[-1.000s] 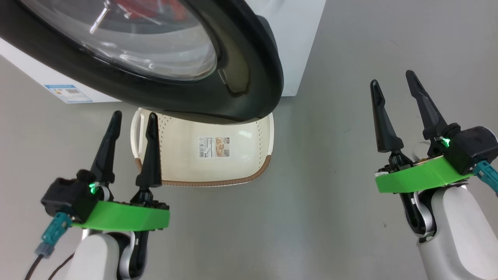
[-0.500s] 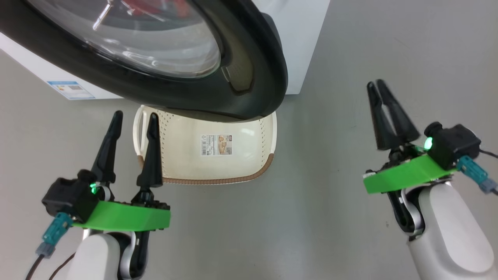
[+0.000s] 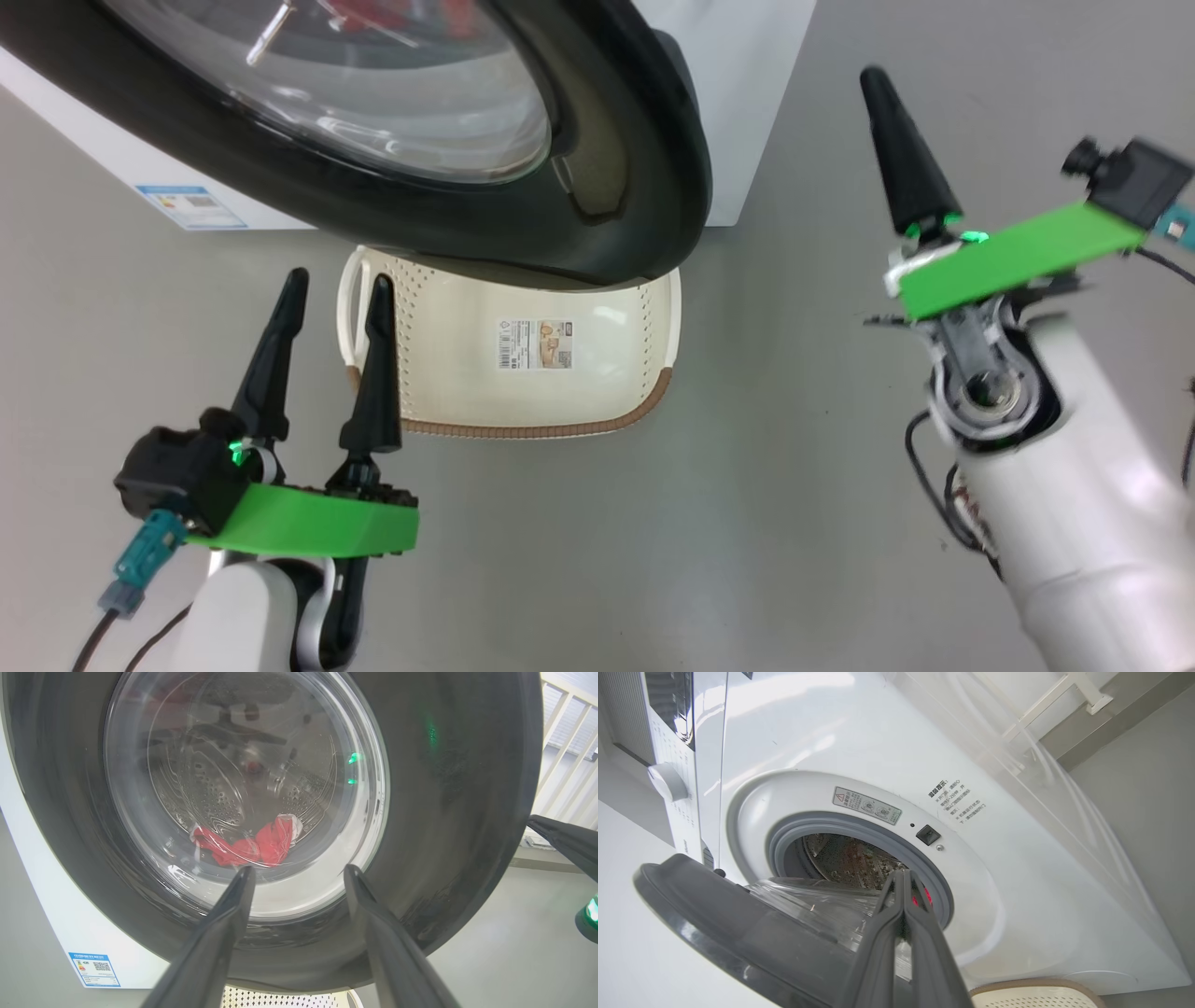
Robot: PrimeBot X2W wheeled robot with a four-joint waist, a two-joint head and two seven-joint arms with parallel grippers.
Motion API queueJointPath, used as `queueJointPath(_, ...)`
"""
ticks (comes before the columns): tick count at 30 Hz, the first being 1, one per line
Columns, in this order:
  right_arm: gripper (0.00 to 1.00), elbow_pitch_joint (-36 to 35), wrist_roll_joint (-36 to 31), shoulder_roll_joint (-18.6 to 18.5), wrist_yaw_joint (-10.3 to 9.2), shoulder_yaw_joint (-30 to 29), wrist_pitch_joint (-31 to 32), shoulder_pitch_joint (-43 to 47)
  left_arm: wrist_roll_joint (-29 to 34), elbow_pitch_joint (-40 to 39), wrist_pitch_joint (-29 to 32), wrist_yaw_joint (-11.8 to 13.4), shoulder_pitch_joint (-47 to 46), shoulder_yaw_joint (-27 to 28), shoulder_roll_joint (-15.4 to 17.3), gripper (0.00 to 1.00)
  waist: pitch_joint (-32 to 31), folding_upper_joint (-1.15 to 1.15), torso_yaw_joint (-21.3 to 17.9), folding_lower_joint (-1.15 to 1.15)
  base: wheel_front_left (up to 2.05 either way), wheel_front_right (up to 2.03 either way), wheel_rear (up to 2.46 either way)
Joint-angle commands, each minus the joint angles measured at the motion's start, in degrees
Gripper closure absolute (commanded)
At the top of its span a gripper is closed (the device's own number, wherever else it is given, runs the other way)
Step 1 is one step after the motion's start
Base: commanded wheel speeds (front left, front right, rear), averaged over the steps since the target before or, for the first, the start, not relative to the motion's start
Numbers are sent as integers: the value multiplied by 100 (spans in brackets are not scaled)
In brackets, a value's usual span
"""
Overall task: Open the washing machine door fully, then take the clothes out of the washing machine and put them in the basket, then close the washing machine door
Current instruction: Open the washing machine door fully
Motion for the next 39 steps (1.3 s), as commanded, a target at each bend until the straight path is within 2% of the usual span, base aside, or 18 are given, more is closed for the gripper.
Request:
queueJointPath(1, 100, -144, 324, 32, 36, 85, 134, -134, 77, -128, -28, -2, 57, 157, 77, 0, 13, 0, 26, 0, 0, 0, 0)
queueJointPath(4, 100, -69, 1342, -9, 36, 8, 727, -365, 66, -138, -28, -14, 65, 153, 76, 0, 16, 0, 73, 0, 0, 0, 0)
queueJointPath(9, 100, 211, 2681, -2, 36, -164, 1909, -749, 50, -142, -28, -16, 84, 134, 75, 0, 9, 0, 131, 0, 0, 0, 0)
queueJointPath(17, 100, 959, 3940, 92, 36, -224, 3455, -1378, 49, -148, -28, -6, 76, 137, 74, 0, 47, 0, 156, 0, 0, 0, 0)
queueJointPath(22, 100, 1503, 4399, 131, 36, -104, 4293, -1804, 84, -149, -28, 13, 71, 143, 80, 0, 61, 0, 170, 0, 0, 0, 0)
queueJointPath(25, 100, 1621, 4383, 119, 36, 5, 4584, -1926, 87, -149, -28, 15, 73, 151, 84, 0, 65, 0, 179, 0, 0, 0, 0)
queueJointPath(39, 100, 1701, 4189, 146, 36, 140, 4915, -1887, 70, -108, -28, 16, 53, 171, 88, 0, 56, 0, 182, 0, 0, 0, 0)
